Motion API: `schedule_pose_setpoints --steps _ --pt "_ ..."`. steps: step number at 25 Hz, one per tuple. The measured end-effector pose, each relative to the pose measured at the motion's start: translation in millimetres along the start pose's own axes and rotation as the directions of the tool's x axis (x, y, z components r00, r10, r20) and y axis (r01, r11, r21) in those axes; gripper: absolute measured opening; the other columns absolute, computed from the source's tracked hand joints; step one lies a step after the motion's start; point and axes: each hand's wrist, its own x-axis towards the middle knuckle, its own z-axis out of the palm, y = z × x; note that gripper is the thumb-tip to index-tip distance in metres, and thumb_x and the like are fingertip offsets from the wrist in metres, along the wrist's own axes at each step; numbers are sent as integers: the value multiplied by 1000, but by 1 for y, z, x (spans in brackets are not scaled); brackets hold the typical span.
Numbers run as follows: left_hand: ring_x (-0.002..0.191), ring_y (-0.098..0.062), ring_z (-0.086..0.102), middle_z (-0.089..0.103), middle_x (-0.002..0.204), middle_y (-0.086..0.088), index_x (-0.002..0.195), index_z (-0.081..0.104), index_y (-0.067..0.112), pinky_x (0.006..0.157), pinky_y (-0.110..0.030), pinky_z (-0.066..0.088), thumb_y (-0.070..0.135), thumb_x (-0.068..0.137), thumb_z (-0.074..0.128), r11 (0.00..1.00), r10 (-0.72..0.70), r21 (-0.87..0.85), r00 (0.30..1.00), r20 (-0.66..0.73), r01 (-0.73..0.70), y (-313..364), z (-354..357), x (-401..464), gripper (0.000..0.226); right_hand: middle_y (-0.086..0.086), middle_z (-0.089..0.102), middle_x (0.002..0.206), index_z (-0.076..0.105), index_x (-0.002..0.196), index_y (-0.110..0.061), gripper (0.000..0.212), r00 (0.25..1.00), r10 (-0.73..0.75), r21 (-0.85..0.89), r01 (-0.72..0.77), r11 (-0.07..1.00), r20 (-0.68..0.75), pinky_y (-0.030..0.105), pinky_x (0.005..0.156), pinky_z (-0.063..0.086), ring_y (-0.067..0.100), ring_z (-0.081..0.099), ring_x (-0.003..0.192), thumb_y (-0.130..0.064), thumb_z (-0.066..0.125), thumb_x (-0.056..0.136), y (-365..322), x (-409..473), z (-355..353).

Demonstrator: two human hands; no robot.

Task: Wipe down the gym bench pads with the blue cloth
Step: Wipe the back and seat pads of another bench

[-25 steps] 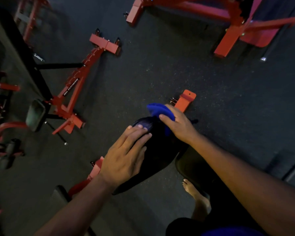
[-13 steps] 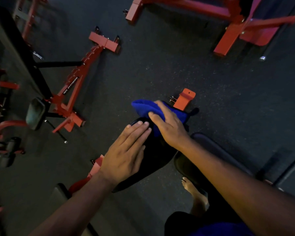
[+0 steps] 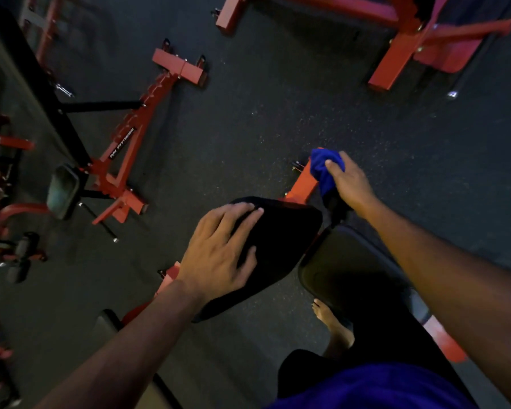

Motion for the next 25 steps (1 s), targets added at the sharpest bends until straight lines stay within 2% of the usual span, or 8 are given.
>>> schedule_pose_setpoints --steps 2,5,8,11,17,19,22,25 --pt "124 -34 48 52 138 -14 143 56 6 112 -44 38 35 92 58 999 -7 41 1000 29 6 8 4 16 58 11 56 139 53 136 -20 39 998 34 -21 -35 999 -43 31 96 35 28 51 127 -38 48 101 22 -1 -18" --pt "134 -32 50 54 146 -13 143 58 8 121 -45 31 35 93 58 989 60 123 991 124 -76 10 3 22 56 10 62 124 56 120 -26 24 993 62 -60 -56 997 99 34 86 37 27 56 115 -39 46 101 41 0 -14" --pt "135 -28 52 55 149 -9 141 60 10 117 -42 32 39 92 57 977 126 142 969 213 -158 3 -2 33 57 8 63 122 55 120 -28 22 968 33 -76 -15 997 250 38 92 41 25 57 113 -38 46 102 45 1 12" --pt "130 -25 57 60 144 -6 136 65 11 116 -39 34 39 92 58 982 127 109 969 211 -152 -1 1 43 52 5 57 135 48 137 -29 39 921 50 -119 -4 993 386 38 103 38 24 52 125 -45 44 102 53 3 50" --pt "133 -22 57 61 144 -5 133 67 10 118 -40 37 38 95 57 992 115 25 980 161 -121 -2 6 41 48 5 65 120 57 125 -25 27 931 93 -101 -61 993 352 37 99 42 22 58 112 -33 48 102 84 40 79" --pt "134 -22 56 60 145 -5 135 66 10 118 -40 37 37 96 55 993 104 45 982 159 -113 -4 9 39 48 4 63 121 58 129 -18 30 929 179 -70 -165 984 325 31 99 41 21 57 113 -27 49 102 97 55 85" --pt "134 -22 57 60 145 -5 136 66 10 117 -41 39 36 97 56 990 109 69 984 144 -120 -4 11 38 48 13 65 124 61 125 -14 28 887 341 -36 -347 937 310 33 97 45 28 60 115 -21 51 100 111 73 93" --pt "133 -21 58 61 145 -4 136 66 11 115 -42 41 34 97 57 992 101 67 984 143 -111 -2 10 40 46 13 67 117 64 117 -19 22 889 321 -135 -292 947 327 33 89 45 28 61 109 -21 53 98 97 76 89"
